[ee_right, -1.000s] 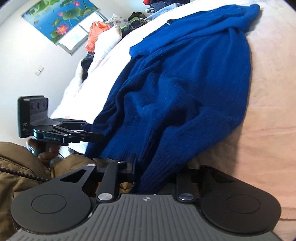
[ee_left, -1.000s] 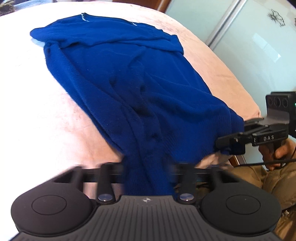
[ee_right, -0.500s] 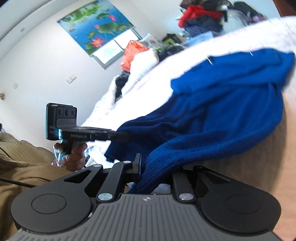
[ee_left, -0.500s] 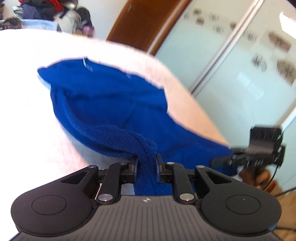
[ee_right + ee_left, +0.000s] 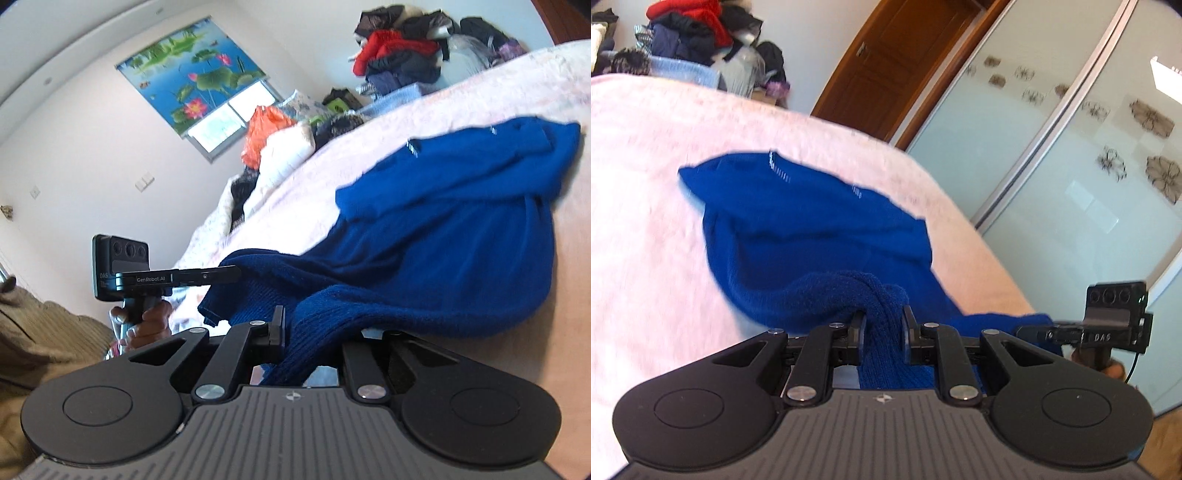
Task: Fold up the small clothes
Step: 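Lift the hem with the left gripper toward the collar, then lay the hem over the collar and open the left gripper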
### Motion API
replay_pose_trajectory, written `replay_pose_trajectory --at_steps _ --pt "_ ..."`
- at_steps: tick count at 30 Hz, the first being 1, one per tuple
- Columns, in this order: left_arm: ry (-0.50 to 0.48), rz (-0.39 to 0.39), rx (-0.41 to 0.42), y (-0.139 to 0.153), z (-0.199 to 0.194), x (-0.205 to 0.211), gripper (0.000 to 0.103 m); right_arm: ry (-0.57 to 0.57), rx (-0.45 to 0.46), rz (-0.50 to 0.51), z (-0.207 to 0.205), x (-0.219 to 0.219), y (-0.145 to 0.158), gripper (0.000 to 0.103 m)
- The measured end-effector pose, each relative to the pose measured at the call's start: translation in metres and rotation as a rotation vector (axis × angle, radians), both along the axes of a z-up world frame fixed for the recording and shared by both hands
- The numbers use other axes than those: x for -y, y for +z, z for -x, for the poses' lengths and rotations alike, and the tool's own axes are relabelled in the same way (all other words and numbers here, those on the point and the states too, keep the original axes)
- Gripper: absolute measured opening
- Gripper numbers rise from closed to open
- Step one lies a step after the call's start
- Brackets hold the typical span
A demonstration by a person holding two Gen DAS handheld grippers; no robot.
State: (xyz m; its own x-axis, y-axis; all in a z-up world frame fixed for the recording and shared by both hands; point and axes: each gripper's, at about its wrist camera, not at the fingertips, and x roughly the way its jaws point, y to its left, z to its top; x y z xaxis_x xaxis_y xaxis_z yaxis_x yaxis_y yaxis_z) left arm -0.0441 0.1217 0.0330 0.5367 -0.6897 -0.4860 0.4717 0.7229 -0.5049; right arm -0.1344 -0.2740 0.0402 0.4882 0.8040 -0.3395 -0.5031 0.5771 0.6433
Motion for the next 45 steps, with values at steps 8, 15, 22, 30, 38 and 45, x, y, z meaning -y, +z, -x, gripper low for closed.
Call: replay_pose_trajectory --at_steps 8,15,22,30,38,45 --pt "0.054 0.002 0.053 0.023 -0.035 0.01 0.017 -0.079 0.032 -0.059 -0.041 0.011 0.002 0.014" --pt "0.093 -0.038 0.044 0.033 -0.071 0.017 0.017 -0.152 0.043 -0.116 -0.082 0.025 -0.001 0.014" --pt "0.128 -0.1 0.025 0.041 -0.118 0.031 0.017 -0.205 0.057 -0.14 -0.123 0.032 -0.002 0.014" --pt "0.147 -0.186 0.019 0.037 -0.189 0.05 0.017 -0.282 0.034 -0.191 -0.18 0.049 -0.014 0.014" --pt "0.167 -0.254 -0.021 0.011 -0.253 0.071 0.017 -0.358 -0.048 -0.193 -0.248 0.061 -0.047 0.014" --pt "0.19 -0.282 -0.082 -0.019 -0.294 0.081 0.017 -0.383 -0.127 -0.181 -0.292 0.064 -0.079 0.014"
